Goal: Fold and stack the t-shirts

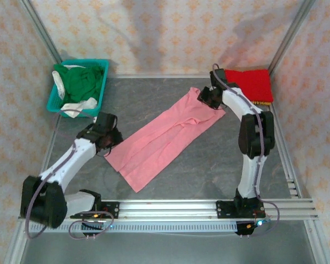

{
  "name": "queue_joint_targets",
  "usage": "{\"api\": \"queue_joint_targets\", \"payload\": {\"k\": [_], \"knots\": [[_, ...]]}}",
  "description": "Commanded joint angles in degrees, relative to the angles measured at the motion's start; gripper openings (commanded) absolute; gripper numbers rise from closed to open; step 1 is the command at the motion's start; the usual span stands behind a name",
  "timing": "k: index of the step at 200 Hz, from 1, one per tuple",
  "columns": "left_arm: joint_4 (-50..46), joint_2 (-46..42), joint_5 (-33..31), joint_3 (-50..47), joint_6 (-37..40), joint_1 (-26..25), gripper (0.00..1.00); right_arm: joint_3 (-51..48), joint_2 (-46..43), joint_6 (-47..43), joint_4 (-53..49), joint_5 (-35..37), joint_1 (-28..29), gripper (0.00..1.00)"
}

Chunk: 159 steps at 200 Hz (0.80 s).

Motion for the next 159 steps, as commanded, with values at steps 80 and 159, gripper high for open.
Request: {"api": "queue_joint_targets", "payload": {"k": [80, 159], "knots": [[9.1, 20.9, -0.4, 9.5, 4.9, -0.3, 0.14, -21.2, -7.9, 9.8, 14.0, -4.5, 0.6, 0.29], [7.4, 23.1, -2.6, 8.8, 5.1, -0.3, 0.13, -25.2, -4.9, 12.1, 24.7, -8.6, 0.9, 0.18]]}}
